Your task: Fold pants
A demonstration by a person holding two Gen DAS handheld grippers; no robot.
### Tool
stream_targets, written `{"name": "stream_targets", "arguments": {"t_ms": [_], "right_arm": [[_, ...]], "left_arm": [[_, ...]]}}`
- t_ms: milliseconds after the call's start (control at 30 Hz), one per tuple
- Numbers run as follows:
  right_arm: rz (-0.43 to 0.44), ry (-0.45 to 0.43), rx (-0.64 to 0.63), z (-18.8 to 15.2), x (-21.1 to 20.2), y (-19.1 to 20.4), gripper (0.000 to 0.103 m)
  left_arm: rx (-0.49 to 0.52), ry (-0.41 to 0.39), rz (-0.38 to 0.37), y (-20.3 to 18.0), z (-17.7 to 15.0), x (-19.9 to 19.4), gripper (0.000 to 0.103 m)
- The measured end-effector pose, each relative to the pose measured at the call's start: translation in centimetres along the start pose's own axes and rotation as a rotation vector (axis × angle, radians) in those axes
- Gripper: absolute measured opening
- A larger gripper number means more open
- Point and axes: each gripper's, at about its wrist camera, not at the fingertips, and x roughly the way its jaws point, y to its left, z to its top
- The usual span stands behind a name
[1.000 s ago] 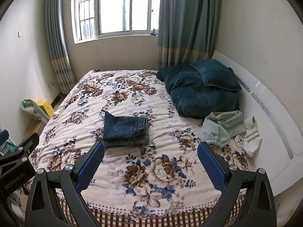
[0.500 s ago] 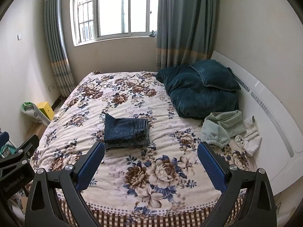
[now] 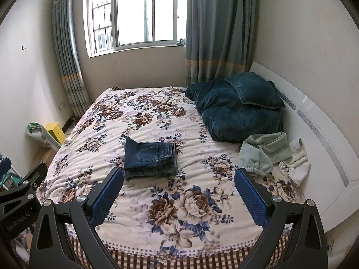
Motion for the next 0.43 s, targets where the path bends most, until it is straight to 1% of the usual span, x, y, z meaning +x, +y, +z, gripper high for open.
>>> {"name": "stream_targets", "arguments": {"t_ms": [433], "right_arm": [[-0.005, -0.005, 0.007, 0.1, -0.2, 0.1, 0.103]], "left_arm": [[0.003, -0.026, -0.013, -0.1, 1.2, -0.6, 0.103]]}}
